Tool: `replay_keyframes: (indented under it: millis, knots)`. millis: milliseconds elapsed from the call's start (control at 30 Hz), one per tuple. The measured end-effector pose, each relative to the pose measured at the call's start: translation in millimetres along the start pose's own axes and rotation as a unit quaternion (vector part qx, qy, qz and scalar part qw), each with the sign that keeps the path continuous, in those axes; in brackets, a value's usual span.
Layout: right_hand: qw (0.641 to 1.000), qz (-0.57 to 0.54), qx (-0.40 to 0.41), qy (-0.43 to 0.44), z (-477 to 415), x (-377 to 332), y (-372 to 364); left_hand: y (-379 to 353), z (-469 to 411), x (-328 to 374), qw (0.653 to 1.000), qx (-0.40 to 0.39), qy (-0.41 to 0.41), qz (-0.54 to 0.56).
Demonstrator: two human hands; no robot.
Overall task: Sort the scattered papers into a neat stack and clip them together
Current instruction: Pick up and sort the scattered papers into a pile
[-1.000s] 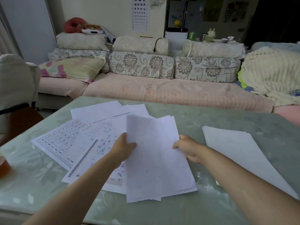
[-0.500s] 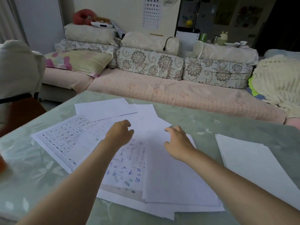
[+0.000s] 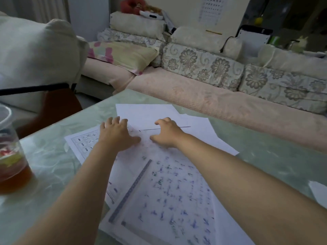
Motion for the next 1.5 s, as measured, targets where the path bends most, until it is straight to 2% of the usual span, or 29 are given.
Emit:
replay_keyframes:
  millis: [200,367,500,600,733,800,900,1033,1100,1167,1233,1500]
  knots:
    - [0.996,0.048,-0.065,-0.046,-50.2,-12.4,-14.0,2.8,-6.7,-42.4,0.994,-0.061,0.092,-0.020]
    - [0.992,0.113,0.037,-0.045,-56.6,-15.1,-20.5,13.1,-8.7,-57.8,0.994,-0.053,0.084,-0.050]
    - [0.992,0.107,0.058,-0.010,-50.3,-15.9,-15.3,18.3,-5.6,-59.4,0.993,-0.044,0.089,-0.066]
    - [0.993,0.095,0.071,0.019,-43.2,-15.7,-8.8,20.6,-3.7,-58.9,0.992,-0.058,0.114,-0.022]
    - [0.994,0.071,0.078,0.038,-23.0,-11.3,-0.9,34.4,2.2,-54.6,0.986,-0.049,0.119,0.103]
    - [0.991,0.055,0.108,0.050,-13.1,-7.9,1.3,46.5,7.0,-47.0,0.990,-0.019,0.093,0.107]
    - [0.989,-0.018,0.146,0.003,4.1,-3.0,9.6,72.9,15.1,-31.0,0.992,0.021,0.036,0.117]
    - [0.965,-0.198,0.157,-0.073,30.7,-5.2,34.6,106.4,28.3,-7.9,0.985,0.072,-0.074,0.138]
    - [0.944,-0.276,0.159,-0.084,42.3,-3.7,47.2,125.0,41.0,2.3,0.972,0.141,-0.142,0.126]
    - [0.931,-0.326,0.149,-0.069,56.9,-3.1,58.8,147.6,56.7,9.3,0.950,0.222,-0.192,0.109]
    - [0.930,-0.340,0.133,-0.051,73.4,-3.5,69.8,170.4,73.9,14.1,0.938,0.264,-0.207,0.086]
    - [0.897,-0.436,0.061,0.031,134.9,-33.9,95.3,223.6,140.8,39.0,0.928,0.269,-0.259,0.012]
Point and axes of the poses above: each hand's wrist, its own z-axis away from the middle knuckle, its own y-axis out of the back of the hand, x = y × z, the point moved 2 cm from there along -z, towards the middle knuckle
